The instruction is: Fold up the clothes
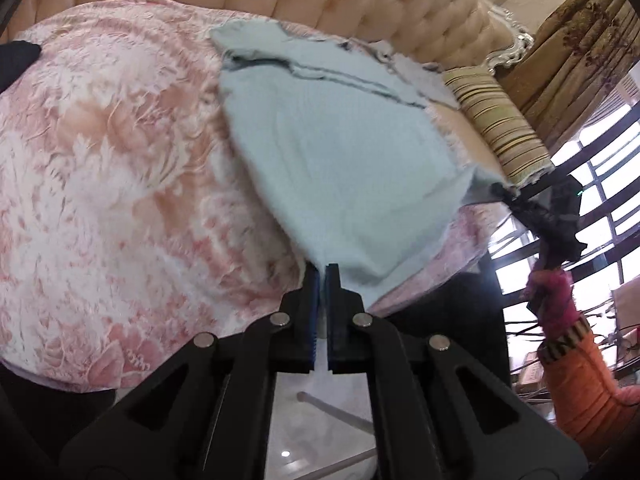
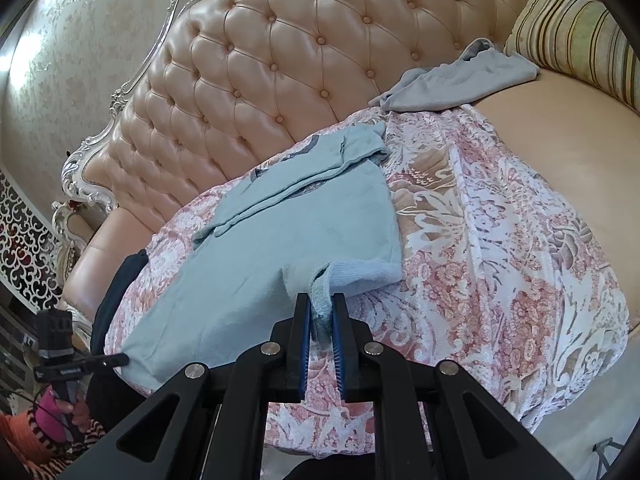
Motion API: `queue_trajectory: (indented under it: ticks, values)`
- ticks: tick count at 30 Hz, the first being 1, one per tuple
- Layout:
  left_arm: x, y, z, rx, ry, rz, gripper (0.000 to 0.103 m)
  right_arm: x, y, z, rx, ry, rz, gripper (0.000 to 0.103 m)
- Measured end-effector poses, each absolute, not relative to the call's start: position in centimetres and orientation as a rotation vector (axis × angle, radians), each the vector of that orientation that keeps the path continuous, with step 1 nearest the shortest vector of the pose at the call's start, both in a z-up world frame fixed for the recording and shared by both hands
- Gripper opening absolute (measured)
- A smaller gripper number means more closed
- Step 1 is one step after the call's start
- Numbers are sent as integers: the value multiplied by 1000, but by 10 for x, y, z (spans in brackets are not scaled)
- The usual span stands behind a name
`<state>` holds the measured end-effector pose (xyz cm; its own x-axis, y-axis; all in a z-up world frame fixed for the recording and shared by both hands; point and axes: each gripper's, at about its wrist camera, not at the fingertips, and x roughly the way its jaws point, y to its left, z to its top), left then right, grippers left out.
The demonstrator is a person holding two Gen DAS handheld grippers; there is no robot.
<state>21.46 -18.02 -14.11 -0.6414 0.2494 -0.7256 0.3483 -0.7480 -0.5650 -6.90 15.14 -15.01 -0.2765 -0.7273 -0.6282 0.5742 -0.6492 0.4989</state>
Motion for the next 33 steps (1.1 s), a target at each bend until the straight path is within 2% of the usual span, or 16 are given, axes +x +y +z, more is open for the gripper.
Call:
queue_trajectory:
  ticks: [9,24,33]
  values:
    - [196,-225,-137,1101,1475,-2533,3,-85,156,-137,1053,-335,-1995,13]
    - [99,-339,-111,842,1525,-2513,3,-188,78,-87,990,-340,-2028,13]
    - [33,-401,-120,860,1509,-2442,3,-266,18,-89,1070,-371,-2062,13]
